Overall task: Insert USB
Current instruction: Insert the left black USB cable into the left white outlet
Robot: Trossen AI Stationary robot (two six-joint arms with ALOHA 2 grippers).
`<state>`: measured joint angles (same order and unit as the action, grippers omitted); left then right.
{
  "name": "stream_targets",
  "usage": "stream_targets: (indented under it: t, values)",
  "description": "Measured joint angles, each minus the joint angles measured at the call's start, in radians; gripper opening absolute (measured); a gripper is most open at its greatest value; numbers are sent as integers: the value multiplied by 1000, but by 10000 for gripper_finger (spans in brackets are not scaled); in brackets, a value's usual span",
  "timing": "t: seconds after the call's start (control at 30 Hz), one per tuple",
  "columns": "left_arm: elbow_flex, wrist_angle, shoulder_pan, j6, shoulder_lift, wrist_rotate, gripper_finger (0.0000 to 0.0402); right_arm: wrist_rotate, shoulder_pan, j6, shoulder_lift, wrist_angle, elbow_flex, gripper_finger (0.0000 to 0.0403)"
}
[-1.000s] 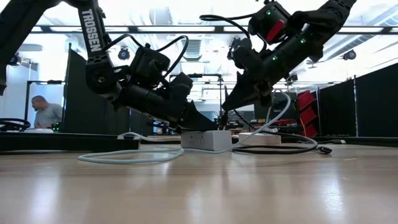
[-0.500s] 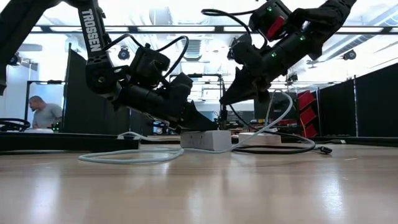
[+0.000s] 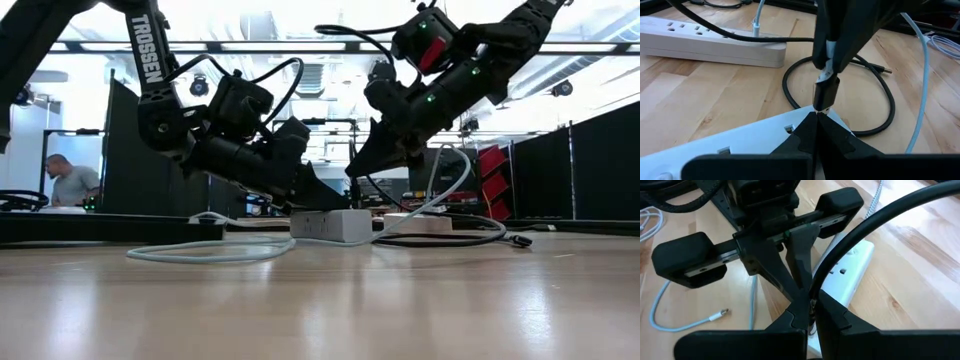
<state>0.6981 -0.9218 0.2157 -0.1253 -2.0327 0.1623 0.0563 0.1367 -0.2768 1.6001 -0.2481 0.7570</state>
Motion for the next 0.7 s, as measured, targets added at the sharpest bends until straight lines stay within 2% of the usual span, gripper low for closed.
stream_targets:
  t: [0.37,0.7]
  values:
    - [0,1,-2,0,0,-11,0,29,-1,10,-2,4,-3,3]
    - [0,0,-2,-5,0,-24,0,133,-49,106,0,-24,-5,3]
